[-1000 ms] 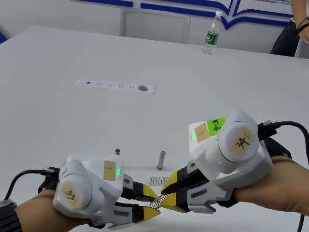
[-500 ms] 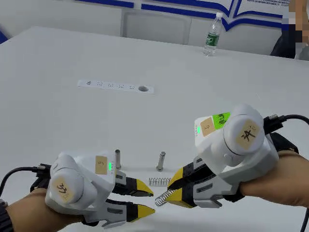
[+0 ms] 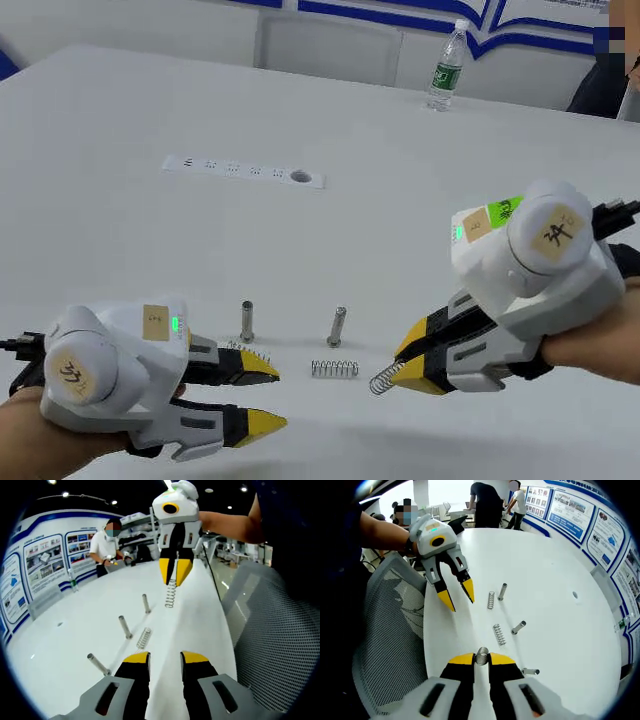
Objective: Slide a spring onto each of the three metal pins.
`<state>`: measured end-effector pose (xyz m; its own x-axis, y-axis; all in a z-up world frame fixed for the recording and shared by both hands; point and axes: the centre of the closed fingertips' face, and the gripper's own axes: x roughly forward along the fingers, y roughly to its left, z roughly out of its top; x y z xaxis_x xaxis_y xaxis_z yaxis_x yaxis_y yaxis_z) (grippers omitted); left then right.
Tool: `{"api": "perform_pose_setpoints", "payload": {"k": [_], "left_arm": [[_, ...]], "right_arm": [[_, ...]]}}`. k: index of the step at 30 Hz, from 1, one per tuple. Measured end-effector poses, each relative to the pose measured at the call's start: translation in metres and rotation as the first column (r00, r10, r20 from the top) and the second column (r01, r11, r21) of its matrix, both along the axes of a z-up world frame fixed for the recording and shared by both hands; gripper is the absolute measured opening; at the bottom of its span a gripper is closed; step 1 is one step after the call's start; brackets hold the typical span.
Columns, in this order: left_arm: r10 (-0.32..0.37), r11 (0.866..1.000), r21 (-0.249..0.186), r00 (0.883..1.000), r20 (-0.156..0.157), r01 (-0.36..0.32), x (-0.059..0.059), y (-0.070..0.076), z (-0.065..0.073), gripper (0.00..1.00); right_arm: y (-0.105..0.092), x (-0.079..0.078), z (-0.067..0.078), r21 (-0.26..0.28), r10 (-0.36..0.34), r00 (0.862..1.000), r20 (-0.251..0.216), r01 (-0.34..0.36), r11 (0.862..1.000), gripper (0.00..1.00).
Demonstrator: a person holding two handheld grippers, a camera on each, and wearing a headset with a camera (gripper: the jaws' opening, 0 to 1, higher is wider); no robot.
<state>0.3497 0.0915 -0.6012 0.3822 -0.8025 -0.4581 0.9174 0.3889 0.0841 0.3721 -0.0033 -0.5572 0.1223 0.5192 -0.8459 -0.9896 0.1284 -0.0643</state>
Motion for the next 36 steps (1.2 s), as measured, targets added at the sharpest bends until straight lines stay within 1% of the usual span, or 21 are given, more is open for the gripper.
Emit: {"api": "perform_pose_setpoints", "payload": {"k": [6, 8, 11, 14, 17, 19, 22, 29, 31, 34, 36], "left_arm": [[0.062, 0.998, -0.013, 0.998, -0.009, -0.063, 0.002, 0.017, -0.002, 0.28], [0.089, 0.996, -0.017, 0.996, -0.015, -0.089, 0.004, 0.023, -0.003, 0.31], [0.119, 0.993, -0.021, 0.993, -0.015, -0.119, 0.005, 0.031, -0.003, 0.33], [0.161, 0.986, -0.027, 0.987, -0.019, -0.162, 0.008, 0.041, -0.003, 0.37], [0.193, 0.981, -0.03, 0.981, -0.018, -0.193, 0.01, 0.047, -0.002, 0.4], [0.216, 0.976, -0.034, 0.976, -0.024, -0.216, 0.012, 0.051, -0.001, 0.44], [0.232, 0.972, -0.035, 0.973, -0.021, -0.232, 0.012, 0.055, 0.0, 0.45], [0.264, 0.963, -0.045, 0.964, -0.029, -0.265, 0.014, 0.061, 0.0, 0.5], [0.266, 0.963, -0.047, 0.964, -0.029, -0.267, 0.014, 0.061, 0.0, 0.5], [0.268, 0.962, -0.045, 0.963, -0.03, -0.269, 0.013, 0.061, 0.0, 0.52], [0.271, 0.961, -0.046, 0.962, -0.032, -0.272, 0.014, 0.062, 0.0, 0.53]], "right_arm": [[-0.012, 0.011, 0.007, -0.016, -0.028, 1.0, 0.011, 0.028, 0.999, 0.11], [-0.017, 0.014, 0.009, -0.027, -0.035, 0.999, 0.01, 0.035, 0.999, 0.11], [-0.023, 0.019, 0.011, -0.045, -0.039, 0.999, 0.014, 0.04, 0.998, 0.11], [-0.029, 0.025, 0.013, -0.065, -0.045, 0.999, 0.02, 0.047, 0.997, 0.11], [-0.034, 0.031, 0.016, -0.074, -0.054, 0.998, 0.023, 0.055, 0.996, 0.11], [-0.037, 0.035, 0.017, -0.082, -0.06, 0.998, 0.022, 0.062, 0.995, 0.11], [-0.041, 0.042, 0.018, -0.102, -0.066, 0.998, 0.023, 0.068, 0.992, 0.11], [-0.048, 0.061, 0.016, -0.147, -0.076, 0.997, 0.022, 0.079, 0.986, 0.12], [-0.049, 0.065, 0.015, -0.158, -0.077, 0.997, 0.027, 0.08, 0.984, 0.12], [-0.047, 0.071, 0.012, -0.168, -0.077, 0.997, 0.018, 0.079, 0.983, 0.12], [-0.048, 0.073, 0.009, -0.183, -0.076, 0.997, 0.016, 0.077, 0.98, 0.12]]}}
